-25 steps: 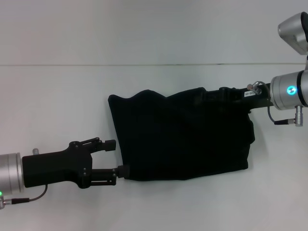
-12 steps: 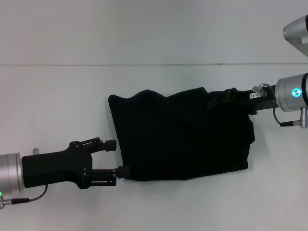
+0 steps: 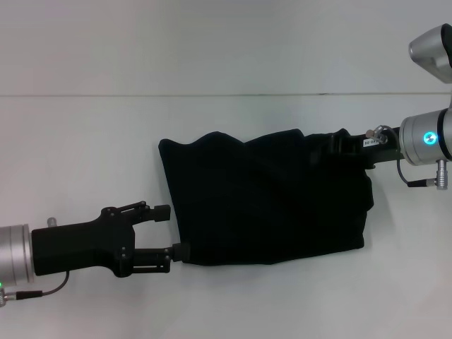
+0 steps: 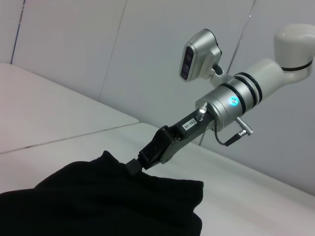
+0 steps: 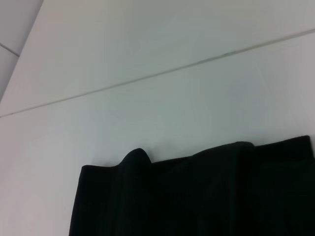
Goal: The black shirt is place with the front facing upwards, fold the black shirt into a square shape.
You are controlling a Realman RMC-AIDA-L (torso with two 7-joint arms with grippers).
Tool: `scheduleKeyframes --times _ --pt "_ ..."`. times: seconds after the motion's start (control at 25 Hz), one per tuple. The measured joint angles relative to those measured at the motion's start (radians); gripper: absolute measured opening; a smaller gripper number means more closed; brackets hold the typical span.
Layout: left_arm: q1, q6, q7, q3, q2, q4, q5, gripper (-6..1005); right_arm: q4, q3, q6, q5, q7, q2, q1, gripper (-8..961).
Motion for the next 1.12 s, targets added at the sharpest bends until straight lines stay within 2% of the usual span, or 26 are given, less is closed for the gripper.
scheduleKeyframes --times 0.2,0.52,0.88,1.12 --pt "0.0 0.0 0.0 0.0 0.0 0.0 0.0 921 -0.002 0.001 0.0 0.001 -0.003 0.0 -0.005 25" --pt "0.0 -0.006 0.001 0.0 0.0 -0.001 0.001 921 -0.004 0.073 0.004 0.053 -0.046 -0.005 -0.042 12" --pt "-0.005 -0.005 -0.002 0.0 0.003 -0.002 0.001 921 -0.005 0.123 -0.006 0.221 -0.138 -0.017 -0.142 26" --pt "-0.007 0.01 -0.009 0.001 0.005 -0.004 0.002 921 0.005 0.142 0.0 0.282 -0.215 -0.007 -0.204 35"
